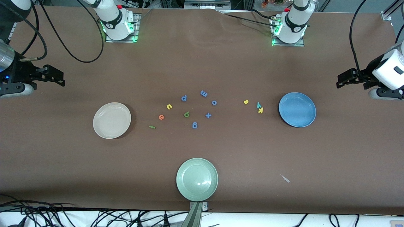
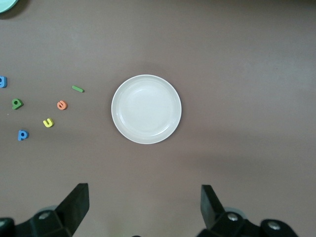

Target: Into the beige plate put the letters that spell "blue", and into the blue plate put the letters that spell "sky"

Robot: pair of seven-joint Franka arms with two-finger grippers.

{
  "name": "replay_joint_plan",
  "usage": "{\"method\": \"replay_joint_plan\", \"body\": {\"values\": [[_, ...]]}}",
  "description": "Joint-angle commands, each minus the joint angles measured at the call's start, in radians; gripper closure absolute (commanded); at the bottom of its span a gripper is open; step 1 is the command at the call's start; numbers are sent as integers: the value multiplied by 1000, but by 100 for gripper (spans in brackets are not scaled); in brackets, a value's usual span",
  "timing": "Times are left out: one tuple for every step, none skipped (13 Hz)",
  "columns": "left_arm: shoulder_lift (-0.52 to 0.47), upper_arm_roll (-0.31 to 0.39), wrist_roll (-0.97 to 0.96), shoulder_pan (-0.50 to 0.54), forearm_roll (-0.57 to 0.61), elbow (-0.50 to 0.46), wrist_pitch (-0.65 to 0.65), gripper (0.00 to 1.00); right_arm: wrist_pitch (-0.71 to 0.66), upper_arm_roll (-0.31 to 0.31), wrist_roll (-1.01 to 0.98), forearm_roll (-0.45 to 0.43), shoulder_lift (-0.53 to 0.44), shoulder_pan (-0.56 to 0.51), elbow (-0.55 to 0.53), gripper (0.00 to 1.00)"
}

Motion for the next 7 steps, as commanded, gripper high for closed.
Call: {"method": "replay_joint_plan", "body": {"values": [[11, -3, 22, 5, 18, 27, -7, 0, -15, 4, 1, 37, -1, 4, -2, 0], [13, -3, 22, 5, 18, 26, -7, 0, -15, 6, 2, 38, -1, 9, -10, 0], [19, -3, 22, 7, 18, 23, -7, 0, -9, 6, 4, 38, 0, 18, -16, 0], [20, -3, 22, 7, 18, 21, -7, 0, -8, 6, 16, 38, 5, 29, -18, 0], [22, -3, 20, 7, 17, 21, -7, 0, -5, 6, 47, 38, 8, 41, -21, 0], [22, -3, 19, 5, 17, 21, -7, 0, -3, 6, 64, 38, 16, 52, -21, 1], [23, -3, 19, 5, 17, 21, -7, 0, 0, 9, 65, 38, 23, 61, -21, 0]]}}
